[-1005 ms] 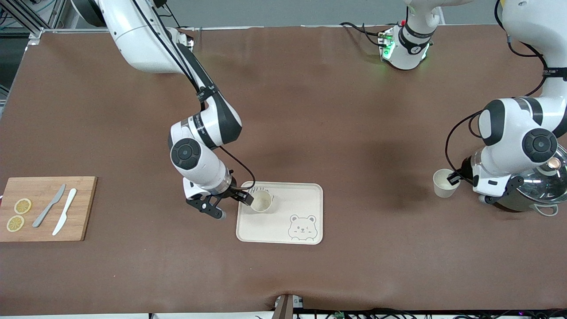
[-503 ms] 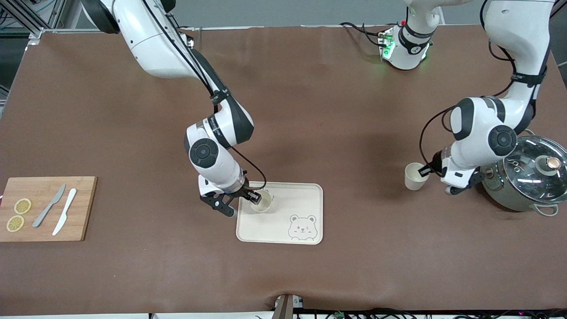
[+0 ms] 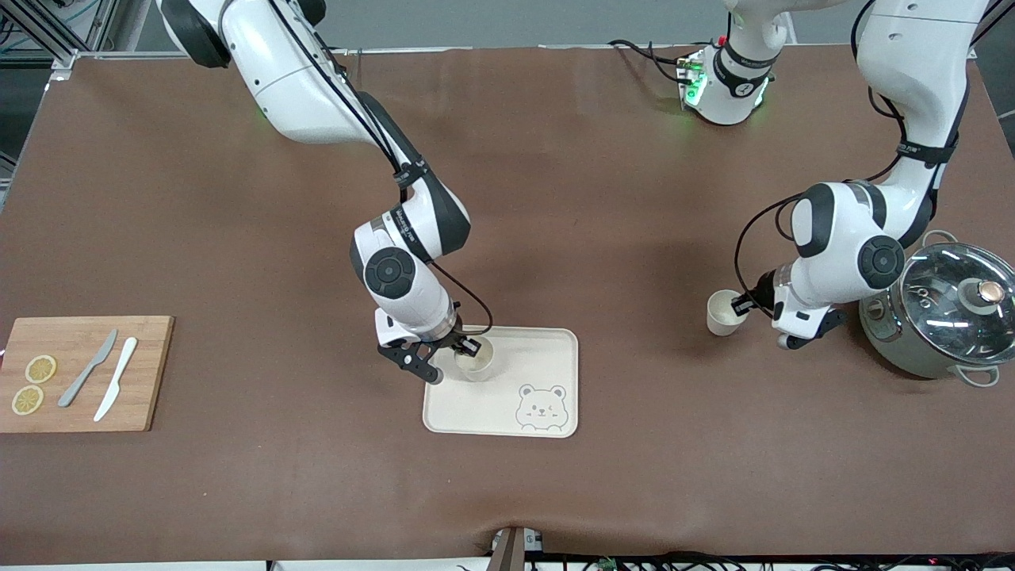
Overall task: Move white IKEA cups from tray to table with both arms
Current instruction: 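Place the cup on the table with the left gripper while the right gripper grasps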
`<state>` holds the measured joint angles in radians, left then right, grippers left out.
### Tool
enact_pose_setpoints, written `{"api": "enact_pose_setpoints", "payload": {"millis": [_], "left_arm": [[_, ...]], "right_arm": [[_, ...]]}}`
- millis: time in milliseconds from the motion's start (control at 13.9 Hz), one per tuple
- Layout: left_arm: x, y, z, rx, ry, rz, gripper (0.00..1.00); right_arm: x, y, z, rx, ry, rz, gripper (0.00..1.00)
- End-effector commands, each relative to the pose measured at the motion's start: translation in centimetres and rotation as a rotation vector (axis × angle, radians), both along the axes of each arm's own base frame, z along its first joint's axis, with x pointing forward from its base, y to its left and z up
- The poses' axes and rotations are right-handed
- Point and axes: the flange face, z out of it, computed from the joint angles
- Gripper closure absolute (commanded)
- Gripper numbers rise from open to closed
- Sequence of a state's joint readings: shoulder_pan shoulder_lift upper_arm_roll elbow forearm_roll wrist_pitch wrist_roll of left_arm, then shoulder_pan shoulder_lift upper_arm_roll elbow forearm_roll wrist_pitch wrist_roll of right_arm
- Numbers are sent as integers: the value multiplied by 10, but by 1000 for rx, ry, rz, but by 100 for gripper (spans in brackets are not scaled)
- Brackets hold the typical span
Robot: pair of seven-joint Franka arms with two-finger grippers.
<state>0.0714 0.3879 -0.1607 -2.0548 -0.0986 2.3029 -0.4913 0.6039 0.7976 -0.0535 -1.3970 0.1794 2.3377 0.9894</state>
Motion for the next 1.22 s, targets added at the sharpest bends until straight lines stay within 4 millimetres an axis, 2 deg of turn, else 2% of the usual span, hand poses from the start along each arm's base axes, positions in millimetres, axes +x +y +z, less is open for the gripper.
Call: {"api": "enact_pose_setpoints", "payload": {"millis": [0,144,287,431,503,574,646,933,1005,1077,1149], "left_arm": [[16,-1,19,-21,-38,6,0],[26,-1,42,-23,-46,3,0],[44,-1,77,-28,-32,-5,0],[58,7,106,-20,-52,-3,0],[64,16,118,-15,-69,7,0],[68,30,130,-7,-86,21,0],[70,32,148,-5,-110,22,0],[84,31,205,47,-179,-14,0],[85,32,215,56,-180,-20,0],[84,33,226,58,-185,-24,0],[79,33,239,61,-185,-24,0]], "right_arm": [[14,-1,19,23,-18,-21,100],[18,-7,36,16,5,-20,100],[30,-30,63,-12,86,-31,100],[44,-76,88,-36,160,-11,100],[50,-104,116,-30,151,47,100],[51,-131,128,-34,170,108,100],[51,-161,136,-36,204,137,100],[40,-267,151,-14,235,244,100],[37,-288,151,-6,237,267,100],[32,-297,151,-5,242,281,100],[28,-315,152,-4,242,294,100]]}}
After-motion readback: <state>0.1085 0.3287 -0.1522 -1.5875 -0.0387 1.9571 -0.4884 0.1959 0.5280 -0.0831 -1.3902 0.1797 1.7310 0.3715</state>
